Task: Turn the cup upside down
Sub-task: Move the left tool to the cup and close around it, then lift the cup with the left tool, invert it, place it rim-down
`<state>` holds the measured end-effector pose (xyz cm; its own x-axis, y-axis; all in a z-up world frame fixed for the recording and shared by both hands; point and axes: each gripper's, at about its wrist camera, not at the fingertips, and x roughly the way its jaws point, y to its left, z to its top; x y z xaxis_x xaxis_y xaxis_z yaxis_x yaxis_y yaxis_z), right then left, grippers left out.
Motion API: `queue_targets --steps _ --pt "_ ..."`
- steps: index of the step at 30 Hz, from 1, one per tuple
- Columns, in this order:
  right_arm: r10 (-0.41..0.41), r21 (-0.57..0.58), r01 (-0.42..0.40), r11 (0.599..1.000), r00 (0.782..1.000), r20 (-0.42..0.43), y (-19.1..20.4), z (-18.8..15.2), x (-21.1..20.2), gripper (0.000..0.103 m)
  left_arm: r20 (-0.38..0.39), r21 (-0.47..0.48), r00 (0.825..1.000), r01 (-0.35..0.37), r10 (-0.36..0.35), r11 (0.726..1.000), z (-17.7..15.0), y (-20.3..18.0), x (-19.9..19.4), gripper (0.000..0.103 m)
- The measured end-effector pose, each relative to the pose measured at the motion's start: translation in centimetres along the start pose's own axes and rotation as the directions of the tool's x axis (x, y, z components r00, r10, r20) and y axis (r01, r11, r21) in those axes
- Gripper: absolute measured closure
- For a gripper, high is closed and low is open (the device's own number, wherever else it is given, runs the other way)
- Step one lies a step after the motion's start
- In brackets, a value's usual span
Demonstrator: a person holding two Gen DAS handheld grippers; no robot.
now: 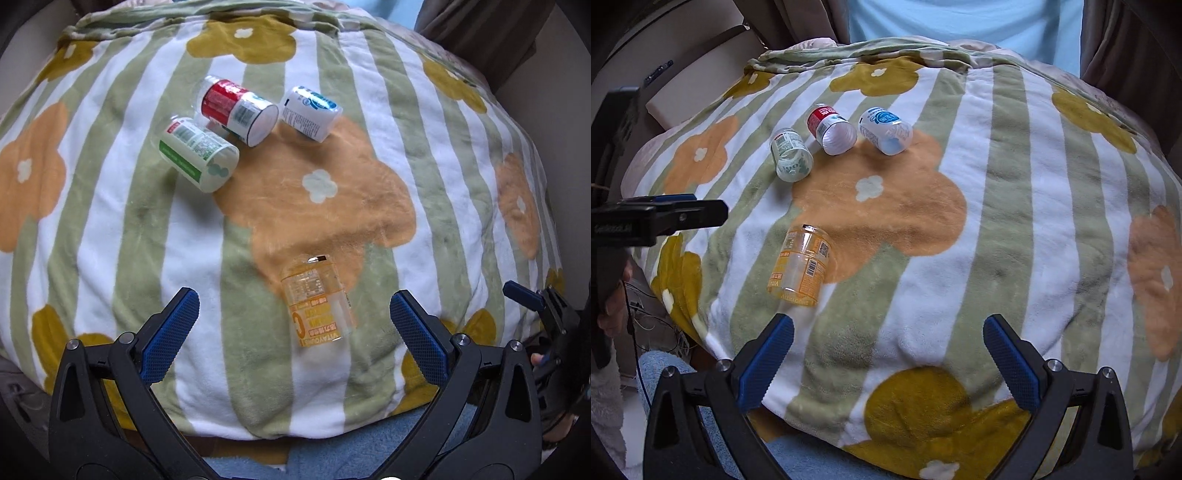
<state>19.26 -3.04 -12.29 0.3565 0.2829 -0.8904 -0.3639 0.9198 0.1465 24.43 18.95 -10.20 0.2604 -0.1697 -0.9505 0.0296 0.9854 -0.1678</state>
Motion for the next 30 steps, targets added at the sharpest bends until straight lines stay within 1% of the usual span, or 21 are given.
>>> queue_targets --steps 3,7,10,12,14,15,16,17,18,19,20,22,23,27,30 --pt "0.008 -0.021 -0.008 1.000 1.000 0.012 -0.5 -1.5 0.0 0.001 -0.096 -0.038 0.994 -0.046 0.042 0.998 1.1 -0.9 4.0 0.000" --pt "-0.030 -0.093 0.034 0.995 0.999 0.044 -0.3 -3.2 0.3 0.001 -0.183 -0.059 0.980 -0.096 0.084 0.994 1.8 -1.7 8.3 0.000" --pt "-0.016 -0.100 0.022 0.995 0.998 0.053 -0.5 -4.0 1.0 0.001 -0.223 -0.089 0.971 -0.109 0.087 0.990 1.9 -1.7 10.6 0.004" --pt "0.004 -0.085 0.000 0.996 0.998 0.055 -0.8 -4.4 1.7 0.001 -0.244 -0.121 0.967 -0.100 0.068 0.988 1.8 -1.5 11.7 0.008" --pt "0.017 -0.077 -0.011 0.997 0.998 0.069 -0.8 -4.8 2.3 0.001 -0.250 -0.150 0.967 -0.085 0.045 0.985 1.7 -1.2 12.3 0.009" --pt "0.024 -0.075 -0.019 0.997 0.997 0.078 -0.8 -5.1 2.6 0.001 -0.250 -0.160 0.967 -0.079 0.037 0.984 1.7 -1.1 12.5 0.012" --pt "0.032 -0.074 -0.025 0.997 0.996 0.086 -0.7 -5.3 2.9 0.001 -0.250 -0.167 0.968 -0.077 0.033 0.983 1.7 -1.0 12.7 0.016" --pt "0.039 -0.074 -0.032 0.997 0.995 0.093 -0.6 -5.6 3.1 0.001 -0.254 -0.174 0.967 -0.075 0.029 0.982 1.6 -0.9 12.9 0.024" --pt "0.048 -0.073 -0.041 0.996 0.994 0.099 -0.5 -5.8 3.3 0.001 -0.258 -0.181 0.966 -0.070 0.021 0.981 1.6 -0.8 13.1 0.027" --pt "0.060 -0.071 -0.053 0.996 0.993 0.103 -0.5 -6.0 3.5 0.001 -0.260 -0.186 0.965 -0.061 0.011 0.981 1.6 -0.8 13.3 0.029" --pt "0.076 -0.068 -0.069 0.995 0.992 0.105 -0.4 -6.3 3.6 0.001 -0.261 -0.189 0.965 -0.055 0.004 0.980 1.5 -0.8 13.4 0.033" --pt "0.105 -0.059 -0.099 0.993 0.988 0.110 -0.4 -6.7 3.7 0.001 -0.256 -0.182 0.967 -0.066 0.018 0.981 1.4 -0.9 13.7 0.040" --pt "0.116 -0.057 -0.110 0.992 0.987 0.112 -0.3 -6.9 3.8 0.001 -0.252 -0.176 0.967 -0.069 0.023 0.982 1.3 -0.9 13.7 0.046" --pt "0.125 -0.059 -0.118 0.991 0.984 0.126 -0.1 -7.3 3.4 0.000 -0.230 -0.181 0.973 -0.042 -0.001 0.983 1.1 -0.7 13.4 0.046" --pt "0.127 -0.056 -0.120 0.991 0.982 0.141 -0.3 -7.3 3.0 0.000 -0.162 -0.179 0.986 -0.007 -0.022 0.984 0.8 -0.4 11.9 0.046"
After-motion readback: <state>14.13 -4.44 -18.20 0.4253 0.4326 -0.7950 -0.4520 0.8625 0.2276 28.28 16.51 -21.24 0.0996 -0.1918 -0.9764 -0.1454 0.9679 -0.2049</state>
